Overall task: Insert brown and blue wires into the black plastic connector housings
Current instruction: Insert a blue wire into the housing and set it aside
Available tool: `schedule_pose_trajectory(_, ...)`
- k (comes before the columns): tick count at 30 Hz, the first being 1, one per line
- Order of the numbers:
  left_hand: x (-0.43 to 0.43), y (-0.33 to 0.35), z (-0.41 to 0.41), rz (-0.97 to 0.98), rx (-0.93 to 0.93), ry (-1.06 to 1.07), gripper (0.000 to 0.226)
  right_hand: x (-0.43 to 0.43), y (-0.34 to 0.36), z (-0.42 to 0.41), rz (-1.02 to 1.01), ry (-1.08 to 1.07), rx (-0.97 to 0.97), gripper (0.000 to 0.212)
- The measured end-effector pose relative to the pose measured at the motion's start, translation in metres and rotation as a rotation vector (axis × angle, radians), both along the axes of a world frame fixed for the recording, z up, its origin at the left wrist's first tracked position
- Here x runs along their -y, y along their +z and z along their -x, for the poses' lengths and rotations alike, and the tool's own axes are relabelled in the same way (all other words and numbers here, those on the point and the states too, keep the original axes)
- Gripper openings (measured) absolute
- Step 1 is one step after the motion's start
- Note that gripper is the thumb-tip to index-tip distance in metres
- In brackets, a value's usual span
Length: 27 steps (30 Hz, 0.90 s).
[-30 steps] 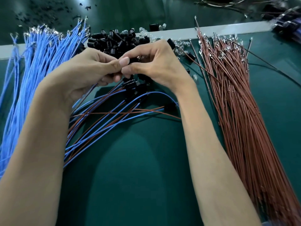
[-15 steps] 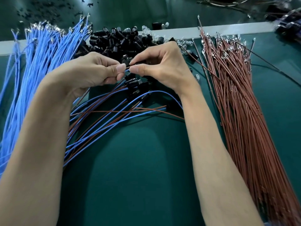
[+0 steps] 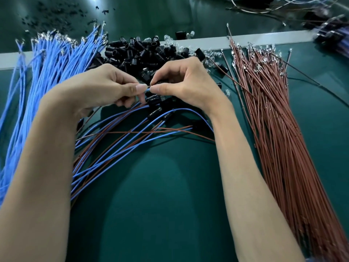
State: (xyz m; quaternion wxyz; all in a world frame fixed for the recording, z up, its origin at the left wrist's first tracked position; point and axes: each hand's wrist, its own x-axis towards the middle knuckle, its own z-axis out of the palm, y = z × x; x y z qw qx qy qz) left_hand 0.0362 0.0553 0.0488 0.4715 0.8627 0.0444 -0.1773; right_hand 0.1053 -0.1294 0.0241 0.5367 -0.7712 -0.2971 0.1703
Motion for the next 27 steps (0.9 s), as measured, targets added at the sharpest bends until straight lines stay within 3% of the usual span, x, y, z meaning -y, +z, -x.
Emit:
schedule_pose_trajectory(4, 0.001, 0.012, 0.002, -0.101, 0.052, 0.014, 0.021, 0.000, 0.012, -0.001, 0.163, 0.020, 0.087, 0.013)
schedule_pose_trajectory(7, -0.007, 0.015, 0.001, -0.259, 0.152, 0.076, 0.019, -0.002, 0.018, 0.004, 0.397, -0.011, 0.235, 0.021)
schedule_pose_trajectory(10, -0.001, 0.003, -0.005, -0.370, 0.414, 0.192, 0.014, 0.011, 0.020, 0.018, 0.626, -0.243, 0.338, 0.023)
schedule_pose_trajectory(13, 0.008, -0.015, -0.011, -0.472, 0.476, 0.127, 0.020, 0.039, 0.014, 0.033, 0.752, -0.547, 0.383, 0.025)
schedule_pose_trajectory(19, 0.009, -0.029, -0.014, -0.487, 0.537, 0.148, 0.020, 0.067, 0.006, 0.035, 0.811, -0.790, 0.308, 0.025)
schedule_pose_trajectory(27, 0.014, -0.035, -0.014, -0.532, 0.600, 0.138, 0.030, 0.065, -0.001, 0.030, 0.623, -0.757, 0.283, 0.016)
